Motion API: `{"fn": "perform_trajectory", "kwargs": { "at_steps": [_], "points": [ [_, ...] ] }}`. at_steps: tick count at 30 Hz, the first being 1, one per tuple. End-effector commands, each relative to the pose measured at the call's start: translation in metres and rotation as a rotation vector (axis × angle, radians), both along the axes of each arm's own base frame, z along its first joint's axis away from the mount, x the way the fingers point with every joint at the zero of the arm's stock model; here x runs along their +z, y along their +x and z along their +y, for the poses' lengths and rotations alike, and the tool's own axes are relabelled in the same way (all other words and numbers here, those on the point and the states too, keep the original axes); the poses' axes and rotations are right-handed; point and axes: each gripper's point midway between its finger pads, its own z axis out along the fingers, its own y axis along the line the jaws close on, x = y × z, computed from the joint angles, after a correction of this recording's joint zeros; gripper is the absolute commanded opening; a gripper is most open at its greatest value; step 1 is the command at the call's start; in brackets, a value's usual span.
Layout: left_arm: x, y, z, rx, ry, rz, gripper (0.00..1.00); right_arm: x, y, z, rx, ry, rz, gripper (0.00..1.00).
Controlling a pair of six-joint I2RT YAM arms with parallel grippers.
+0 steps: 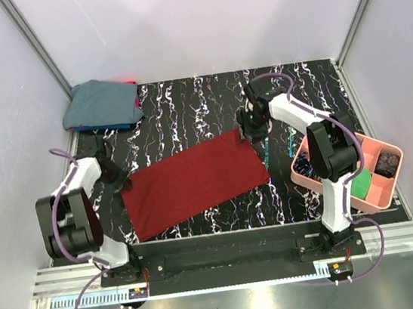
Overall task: Fold the napkin into a case and place the utensils inside
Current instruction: Smooth out the rectangle-folded napkin from the folded napkin.
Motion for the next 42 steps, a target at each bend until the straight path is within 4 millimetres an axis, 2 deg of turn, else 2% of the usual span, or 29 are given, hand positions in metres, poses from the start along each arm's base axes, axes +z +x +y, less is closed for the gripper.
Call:
{"fn": "perform_trajectory", "kwargs": {
  "at_steps": [1, 2, 3, 4, 5, 6, 8, 9, 10, 13, 14, 17, 19, 24, 29, 36, 42],
  "points": [
    [0.056, 0.026, -0.01, -0.129, 0.016, -0.273, 0.14, 0.042, 0.031, 0.03, 0.025, 0.122, -0.112, 0.57],
    [0.069, 0.039, -0.027, -0.182, -0.067, -0.372, 0.17, 0.045, 0.032, 0.042, 0.039, 0.187, -0.101, 0.57],
    [0.073, 0.042, -0.037, -0.202, -0.122, -0.414, 0.18, 0.051, 0.038, 0.05, 0.046, 0.227, -0.114, 0.54],
    [0.077, 0.048, -0.047, -0.223, -0.182, -0.452, 0.17, 0.041, 0.041, 0.057, 0.044, 0.254, -0.087, 0.51],
    [0.09, 0.06, -0.067, -0.259, -0.301, -0.524, 0.14, 0.043, 0.041, 0.068, 0.069, 0.311, -0.065, 0.48],
    [0.079, 0.065, -0.073, -0.258, -0.353, -0.496, 0.1, 0.037, 0.048, 0.076, 0.073, 0.335, -0.053, 0.42],
    [0.077, 0.081, -0.075, -0.261, -0.363, -0.492, 0.06, 0.036, 0.056, 0.085, 0.077, 0.382, -0.047, 0.36],
    [0.064, 0.085, -0.073, -0.247, -0.365, -0.457, 0.02, 0.031, 0.063, 0.089, 0.078, 0.388, -0.044, 0.33],
    [0.06, 0.089, -0.069, -0.231, -0.356, -0.446, 0.01, 0.031, 0.064, 0.091, 0.075, 0.407, -0.033, 0.29],
    [0.046, 0.091, -0.063, -0.209, -0.341, -0.384, 0.0, 0.025, 0.071, 0.091, 0.072, 0.428, -0.023, 0.27],
    [0.037, 0.09, -0.053, -0.187, -0.297, -0.348, 0.0, 0.023, 0.071, 0.09, 0.067, 0.427, -0.019, 0.26],
    [0.017, 0.086, -0.038, -0.138, -0.279, -0.287, 0.0, 0.01, 0.076, 0.077, 0.042, 0.424, 0.001, 0.25],
    [0.009, 0.085, -0.03, -0.114, -0.269, -0.27, 0.0, -0.004, 0.081, 0.065, 0.019, 0.399, 0.007, 0.25],
    [-0.006, 0.081, -0.012, -0.095, -0.199, -0.231, 0.0, -0.027, 0.084, 0.048, -0.003, 0.382, 0.036, 0.26],
    [-0.021, 0.073, 0.003, -0.063, -0.172, -0.178, 0.0, -0.037, 0.089, 0.033, -0.03, 0.358, 0.035, 0.26],
    [-0.02, 0.072, 0.026, -0.034, -0.105, -0.162, 0.0, -0.039, 0.099, 0.011, -0.061, 0.3, 0.004, 0.29],
    [-0.018, 0.07, 0.045, -0.004, -0.068, -0.15, 0.0, -0.032, 0.103, 0.005, -0.059, 0.276, -0.018, 0.33]
  ]
}}
